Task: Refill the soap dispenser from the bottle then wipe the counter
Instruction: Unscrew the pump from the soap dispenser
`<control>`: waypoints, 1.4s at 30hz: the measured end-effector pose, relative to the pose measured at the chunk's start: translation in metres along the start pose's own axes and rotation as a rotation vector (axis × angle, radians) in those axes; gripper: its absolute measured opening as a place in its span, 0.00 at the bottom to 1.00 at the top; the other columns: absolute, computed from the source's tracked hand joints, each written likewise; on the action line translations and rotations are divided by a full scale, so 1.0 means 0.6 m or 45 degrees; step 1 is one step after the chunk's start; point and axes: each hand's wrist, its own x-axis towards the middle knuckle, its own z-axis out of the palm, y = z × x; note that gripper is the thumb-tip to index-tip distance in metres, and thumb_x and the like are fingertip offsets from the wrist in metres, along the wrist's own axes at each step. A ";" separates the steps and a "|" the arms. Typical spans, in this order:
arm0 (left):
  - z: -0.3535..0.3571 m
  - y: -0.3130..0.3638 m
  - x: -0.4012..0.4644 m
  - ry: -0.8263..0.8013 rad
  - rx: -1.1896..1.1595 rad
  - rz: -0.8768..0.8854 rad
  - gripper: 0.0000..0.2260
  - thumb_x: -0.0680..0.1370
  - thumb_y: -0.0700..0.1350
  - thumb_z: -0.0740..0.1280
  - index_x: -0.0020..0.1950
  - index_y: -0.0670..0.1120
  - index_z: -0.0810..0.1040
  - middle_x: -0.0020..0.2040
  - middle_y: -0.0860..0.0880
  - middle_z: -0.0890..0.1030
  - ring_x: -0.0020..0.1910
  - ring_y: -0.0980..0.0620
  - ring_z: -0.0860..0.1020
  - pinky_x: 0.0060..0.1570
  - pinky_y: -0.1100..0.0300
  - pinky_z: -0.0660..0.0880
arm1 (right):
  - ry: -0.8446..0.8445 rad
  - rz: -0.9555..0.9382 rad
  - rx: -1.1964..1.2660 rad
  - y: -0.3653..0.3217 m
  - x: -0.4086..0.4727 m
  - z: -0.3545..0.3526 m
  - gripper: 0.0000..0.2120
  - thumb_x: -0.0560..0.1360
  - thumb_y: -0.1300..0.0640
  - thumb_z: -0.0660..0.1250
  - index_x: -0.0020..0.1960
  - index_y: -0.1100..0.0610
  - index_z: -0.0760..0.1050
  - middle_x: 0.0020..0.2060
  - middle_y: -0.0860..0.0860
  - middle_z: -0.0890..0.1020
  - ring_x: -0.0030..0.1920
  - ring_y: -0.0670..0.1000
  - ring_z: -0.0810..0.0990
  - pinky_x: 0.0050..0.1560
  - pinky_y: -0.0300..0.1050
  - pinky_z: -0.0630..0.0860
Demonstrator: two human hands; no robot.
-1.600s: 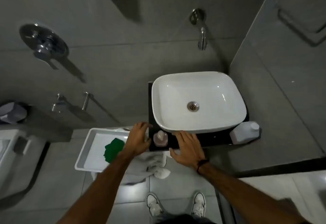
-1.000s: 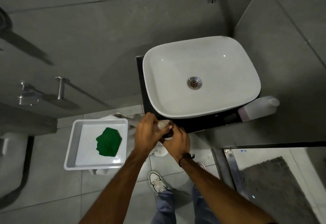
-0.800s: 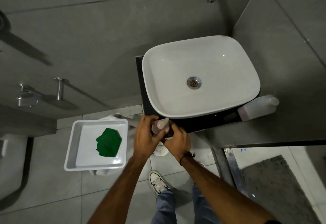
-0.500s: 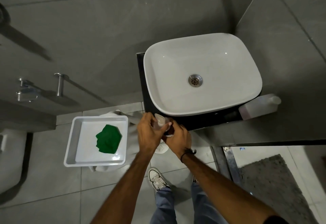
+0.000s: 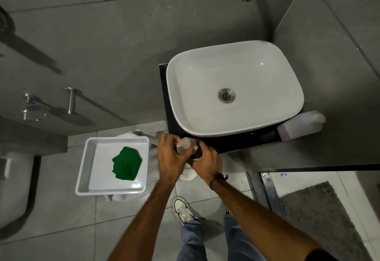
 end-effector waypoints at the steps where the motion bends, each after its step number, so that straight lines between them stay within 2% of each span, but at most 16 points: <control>1: -0.002 -0.004 -0.002 -0.044 -0.043 0.020 0.21 0.66 0.47 0.82 0.52 0.52 0.77 0.50 0.50 0.77 0.49 0.69 0.73 0.46 0.79 0.68 | -0.001 -0.007 0.000 0.000 0.000 -0.001 0.32 0.62 0.42 0.81 0.63 0.50 0.77 0.48 0.53 0.86 0.48 0.58 0.85 0.42 0.45 0.78; 3: -0.006 -0.013 -0.004 -0.134 -0.116 0.044 0.25 0.68 0.38 0.80 0.63 0.48 0.80 0.54 0.49 0.76 0.54 0.69 0.74 0.53 0.76 0.72 | -0.015 -0.013 0.006 0.001 0.001 -0.003 0.32 0.62 0.42 0.81 0.63 0.50 0.78 0.49 0.53 0.86 0.50 0.58 0.84 0.42 0.46 0.78; 4: -0.008 -0.014 -0.003 -0.145 -0.143 0.031 0.23 0.69 0.36 0.79 0.62 0.48 0.81 0.54 0.49 0.76 0.55 0.67 0.74 0.54 0.72 0.75 | -0.022 -0.011 0.007 0.000 0.001 -0.003 0.33 0.62 0.41 0.81 0.63 0.50 0.77 0.49 0.53 0.86 0.50 0.58 0.84 0.43 0.46 0.78; 6: -0.007 -0.010 0.000 -0.108 -0.167 -0.025 0.17 0.68 0.35 0.80 0.51 0.50 0.83 0.51 0.49 0.76 0.50 0.61 0.76 0.50 0.66 0.78 | -0.026 0.002 0.004 -0.001 0.001 -0.004 0.34 0.62 0.40 0.80 0.64 0.50 0.77 0.49 0.53 0.86 0.51 0.59 0.84 0.43 0.45 0.77; 8: 0.000 -0.005 0.007 -0.027 -0.101 -0.064 0.16 0.65 0.39 0.82 0.42 0.51 0.78 0.44 0.50 0.76 0.41 0.62 0.75 0.40 0.73 0.73 | -0.022 0.005 0.008 -0.002 0.000 -0.004 0.34 0.62 0.40 0.80 0.64 0.51 0.77 0.48 0.54 0.86 0.50 0.59 0.84 0.42 0.43 0.74; 10: 0.007 0.001 0.010 0.004 -0.011 -0.088 0.18 0.65 0.45 0.82 0.40 0.51 0.72 0.40 0.52 0.74 0.38 0.61 0.73 0.37 0.71 0.69 | -0.019 0.019 0.010 -0.004 -0.002 -0.004 0.32 0.63 0.41 0.80 0.63 0.51 0.78 0.48 0.54 0.86 0.50 0.58 0.84 0.43 0.42 0.72; 12: 0.009 0.001 0.008 -0.012 -0.002 -0.070 0.19 0.65 0.47 0.82 0.45 0.50 0.73 0.43 0.52 0.76 0.42 0.57 0.74 0.40 0.64 0.71 | -0.028 0.048 0.006 -0.006 -0.001 -0.005 0.30 0.64 0.43 0.80 0.62 0.51 0.77 0.48 0.54 0.85 0.50 0.59 0.84 0.44 0.42 0.72; 15: -0.003 -0.008 0.004 -0.073 -0.110 0.020 0.20 0.67 0.40 0.80 0.57 0.46 0.79 0.52 0.52 0.80 0.50 0.59 0.77 0.48 0.62 0.76 | -0.045 0.033 0.008 -0.006 -0.001 -0.006 0.32 0.64 0.39 0.79 0.63 0.51 0.77 0.49 0.53 0.85 0.50 0.58 0.84 0.43 0.45 0.76; 19: -0.009 -0.012 0.005 -0.164 -0.094 0.095 0.15 0.69 0.36 0.78 0.53 0.49 0.84 0.51 0.54 0.83 0.52 0.55 0.80 0.49 0.51 0.81 | -0.064 0.035 0.020 -0.003 0.002 -0.005 0.32 0.63 0.38 0.79 0.63 0.51 0.77 0.51 0.53 0.85 0.52 0.57 0.84 0.46 0.48 0.80; 22: -0.002 -0.005 0.010 -0.044 -0.057 0.000 0.13 0.65 0.45 0.82 0.45 0.48 0.82 0.43 0.52 0.82 0.43 0.53 0.79 0.42 0.55 0.79 | -0.072 0.045 0.019 -0.002 0.004 -0.003 0.32 0.63 0.38 0.79 0.63 0.49 0.77 0.51 0.53 0.85 0.52 0.57 0.84 0.46 0.45 0.78; 25: 0.007 0.002 0.011 0.015 -0.002 -0.026 0.21 0.64 0.59 0.80 0.40 0.48 0.74 0.37 0.52 0.78 0.38 0.51 0.75 0.35 0.58 0.74 | -0.098 0.051 0.023 0.002 0.004 -0.002 0.31 0.64 0.39 0.79 0.62 0.49 0.76 0.50 0.52 0.85 0.51 0.57 0.84 0.45 0.44 0.76; 28: 0.003 0.007 0.007 0.035 -0.043 -0.012 0.20 0.66 0.58 0.79 0.43 0.49 0.74 0.38 0.52 0.78 0.38 0.51 0.77 0.37 0.53 0.78 | -0.088 0.025 0.020 0.004 0.004 -0.003 0.31 0.64 0.39 0.79 0.62 0.48 0.75 0.49 0.51 0.85 0.51 0.56 0.84 0.44 0.41 0.73; 30: -0.011 0.011 0.003 0.123 -0.157 -0.050 0.19 0.66 0.59 0.80 0.44 0.49 0.76 0.39 0.52 0.80 0.37 0.53 0.78 0.37 0.55 0.79 | -0.068 0.017 0.024 0.003 0.005 -0.004 0.33 0.63 0.34 0.77 0.63 0.48 0.76 0.49 0.51 0.86 0.50 0.56 0.84 0.43 0.40 0.73; 34: -0.054 0.027 -0.010 0.263 -0.426 -0.160 0.16 0.67 0.56 0.81 0.47 0.51 0.80 0.39 0.53 0.82 0.36 0.55 0.78 0.39 0.57 0.80 | -0.117 0.046 0.063 -0.002 0.006 -0.011 0.35 0.62 0.30 0.75 0.62 0.47 0.74 0.51 0.51 0.85 0.53 0.56 0.84 0.45 0.47 0.81; 38: -0.087 0.059 -0.042 0.406 -0.606 -0.205 0.14 0.68 0.52 0.81 0.49 0.50 0.82 0.43 0.49 0.85 0.43 0.49 0.84 0.46 0.57 0.82 | -0.253 0.082 0.077 -0.001 0.010 -0.032 0.36 0.62 0.34 0.78 0.64 0.47 0.74 0.55 0.49 0.84 0.57 0.54 0.82 0.49 0.53 0.82; 42: -0.058 0.104 -0.070 0.478 -0.821 -0.310 0.14 0.67 0.51 0.81 0.48 0.50 0.82 0.45 0.51 0.86 0.46 0.52 0.85 0.47 0.63 0.82 | -0.338 0.132 0.069 0.040 0.003 -0.082 0.35 0.63 0.39 0.80 0.66 0.49 0.74 0.48 0.48 0.83 0.52 0.52 0.82 0.48 0.51 0.81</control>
